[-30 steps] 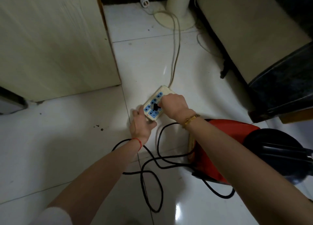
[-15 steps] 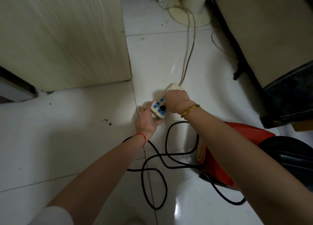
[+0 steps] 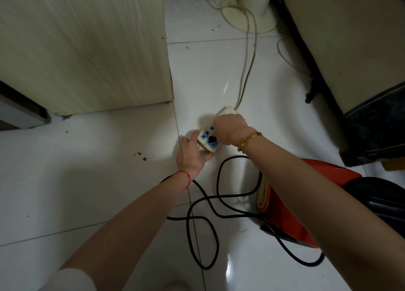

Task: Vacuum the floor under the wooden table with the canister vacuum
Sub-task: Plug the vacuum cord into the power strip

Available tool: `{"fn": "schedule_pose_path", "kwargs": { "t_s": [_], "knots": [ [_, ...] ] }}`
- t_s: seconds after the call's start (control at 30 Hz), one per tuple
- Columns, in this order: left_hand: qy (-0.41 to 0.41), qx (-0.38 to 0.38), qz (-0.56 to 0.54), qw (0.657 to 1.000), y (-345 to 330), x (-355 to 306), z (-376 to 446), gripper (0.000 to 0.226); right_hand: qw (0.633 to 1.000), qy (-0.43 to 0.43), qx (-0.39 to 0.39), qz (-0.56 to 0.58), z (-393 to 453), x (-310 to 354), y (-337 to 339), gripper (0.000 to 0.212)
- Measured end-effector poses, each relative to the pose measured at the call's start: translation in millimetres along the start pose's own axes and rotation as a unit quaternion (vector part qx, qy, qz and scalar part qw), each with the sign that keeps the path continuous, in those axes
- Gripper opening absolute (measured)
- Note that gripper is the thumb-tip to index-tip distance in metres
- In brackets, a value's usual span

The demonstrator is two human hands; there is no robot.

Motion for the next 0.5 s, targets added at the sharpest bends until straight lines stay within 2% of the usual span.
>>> {"fn": "schedule_pose_path", "kwargs": {
  "t_s": [0.17,0.37,0.5],
  "knots": [
    [-0.007,-0.003,0.0,1.0,1,1,2,0.072,1.0,0.004,0.0,0.023,1,-4,-4,0.027],
    [-0.008,-0.003,-0.001,1.0,1,2,3,0.071,0.995,0.076,0.0,-0.067,7,17,-5,0.022],
    [-0.017,-0.003,-0.003,1.0,0,1,3,0.07,0.992,0.096,0.002,-0.08,4,29,-7,0.018]
  ]
}}
Point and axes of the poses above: each hand's wrist, its own z-axis towards the middle knuckle, its own y-axis out of the back of the hand, x = y × z, the point moved 10 cm from there along z, towards the middle knuckle, and after that the axes turned 11 degrees about -x, right-handed, at the moved point
